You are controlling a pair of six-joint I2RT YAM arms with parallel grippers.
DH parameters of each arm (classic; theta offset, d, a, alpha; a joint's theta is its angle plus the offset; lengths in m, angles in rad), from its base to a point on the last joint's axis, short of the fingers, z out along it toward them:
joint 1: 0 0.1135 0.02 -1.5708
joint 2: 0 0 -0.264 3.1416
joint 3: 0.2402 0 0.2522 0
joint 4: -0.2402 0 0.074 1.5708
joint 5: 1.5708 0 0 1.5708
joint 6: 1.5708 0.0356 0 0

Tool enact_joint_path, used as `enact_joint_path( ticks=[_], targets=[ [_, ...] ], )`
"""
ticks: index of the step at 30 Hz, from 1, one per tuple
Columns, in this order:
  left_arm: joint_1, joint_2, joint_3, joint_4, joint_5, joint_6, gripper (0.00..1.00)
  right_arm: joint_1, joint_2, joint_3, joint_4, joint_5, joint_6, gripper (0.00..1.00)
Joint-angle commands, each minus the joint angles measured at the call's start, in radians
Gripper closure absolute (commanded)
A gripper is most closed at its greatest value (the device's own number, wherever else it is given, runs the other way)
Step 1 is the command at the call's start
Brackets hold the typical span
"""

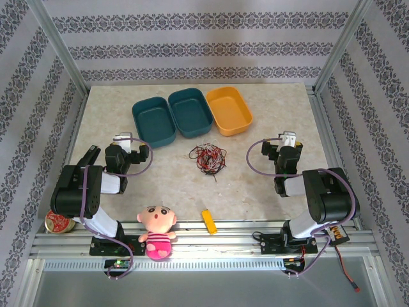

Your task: Untangle the cables

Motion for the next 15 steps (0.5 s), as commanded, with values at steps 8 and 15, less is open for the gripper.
enact_joint_path(
  ticks=[8, 15],
  targets=[
    [-0.01, -0.018, 0.018, -0.022, 0.019, 0.018, 0.01, -0.006, -0.004, 0.02, 0.002, -0.002, 0.006, 0.02],
    [-0.009, -0.019, 0.021, -0.029, 0.005, 0.014, 0.01, -0.006, -0.005, 0.019, 0.004, -0.004, 0.007, 0.02]
  ],
)
